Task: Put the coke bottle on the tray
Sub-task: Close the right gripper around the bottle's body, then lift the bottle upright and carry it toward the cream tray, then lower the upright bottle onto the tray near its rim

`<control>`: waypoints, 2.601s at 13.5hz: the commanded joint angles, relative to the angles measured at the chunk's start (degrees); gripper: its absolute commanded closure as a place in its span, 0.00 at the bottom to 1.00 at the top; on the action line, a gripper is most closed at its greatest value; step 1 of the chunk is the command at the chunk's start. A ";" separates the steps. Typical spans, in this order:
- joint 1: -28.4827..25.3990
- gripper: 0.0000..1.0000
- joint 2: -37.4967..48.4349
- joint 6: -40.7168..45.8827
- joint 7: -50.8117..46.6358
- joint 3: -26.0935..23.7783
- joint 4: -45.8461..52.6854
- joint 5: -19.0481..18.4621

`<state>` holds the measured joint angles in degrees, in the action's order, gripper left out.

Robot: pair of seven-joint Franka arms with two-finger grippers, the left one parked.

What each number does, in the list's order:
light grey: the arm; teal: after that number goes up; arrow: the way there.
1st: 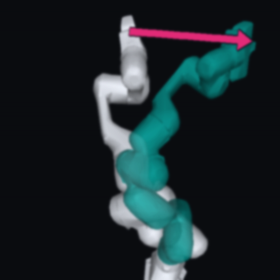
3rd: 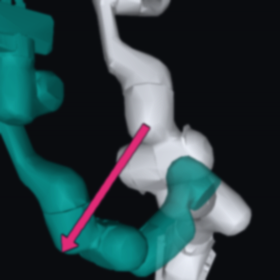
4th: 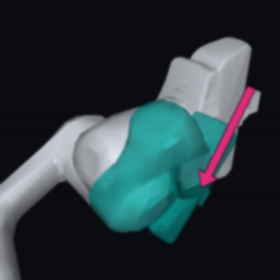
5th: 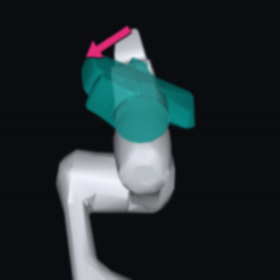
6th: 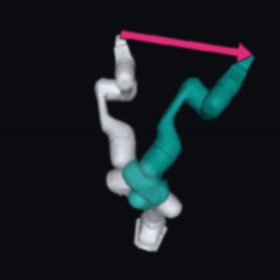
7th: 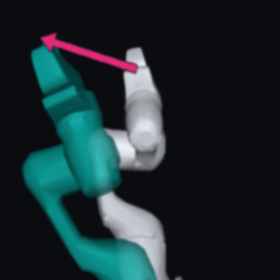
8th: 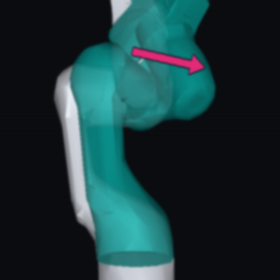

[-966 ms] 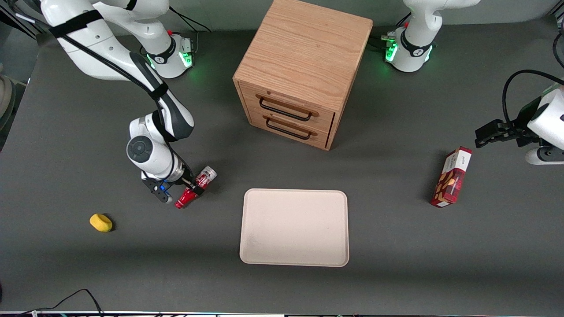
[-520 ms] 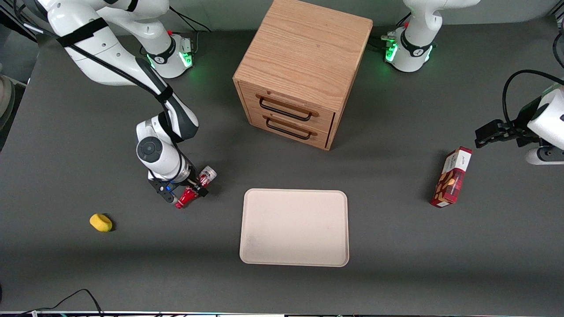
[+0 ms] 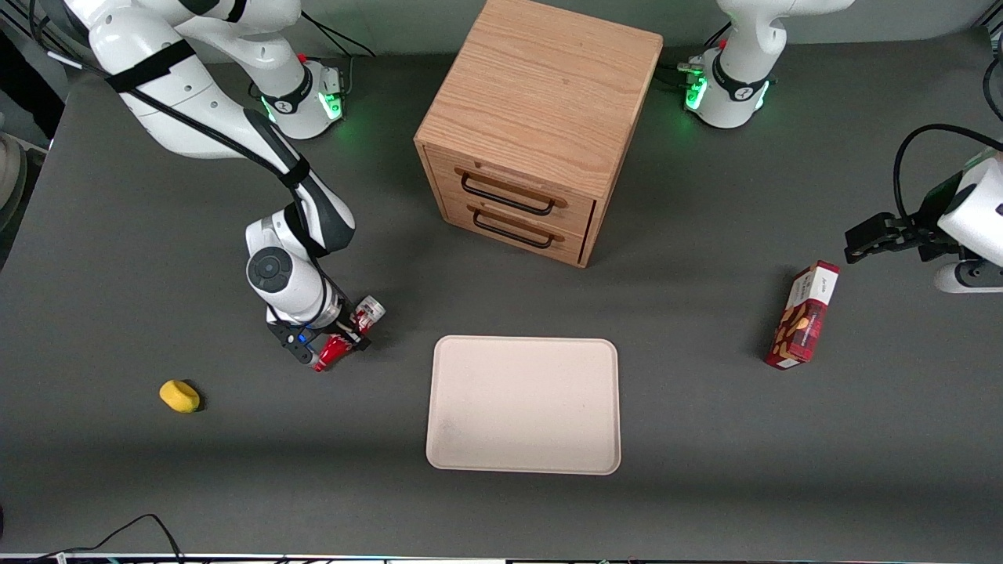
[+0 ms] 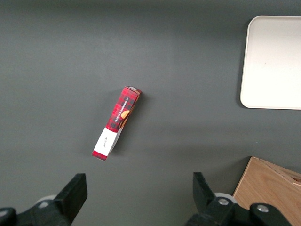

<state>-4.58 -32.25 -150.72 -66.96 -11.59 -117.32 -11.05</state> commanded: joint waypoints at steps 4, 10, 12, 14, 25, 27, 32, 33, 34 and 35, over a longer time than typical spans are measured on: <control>-0.25 1.00 3.40 6.38 -1.42 -1.33 2.97 -1.87; 0.01 1.00 10.89 38.61 6.30 -4.49 18.84 -1.17; 0.01 1.00 11.24 49.07 11.04 -6.77 28.06 -1.17; -0.17 1.00 9.93 59.10 16.57 -8.79 38.69 -1.08; -2.98 1.00 -12.47 47.57 29.07 -18.91 54.04 -0.29; -3.68 1.00 -15.64 43.26 32.84 -18.30 54.04 -1.07; -4.65 1.00 -23.54 32.45 35.05 -17.95 54.04 -8.01; -4.74 1.00 -25.04 30.86 35.58 -17.16 54.12 -8.98; -4.82 1.00 -25.84 29.01 36.45 -16.02 54.12 -9.43; -5.00 1.00 -26.80 27.43 36.55 -15.23 54.38 -9.43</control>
<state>-8.57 -56.57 -121.47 -32.33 -28.28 -66.39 -19.06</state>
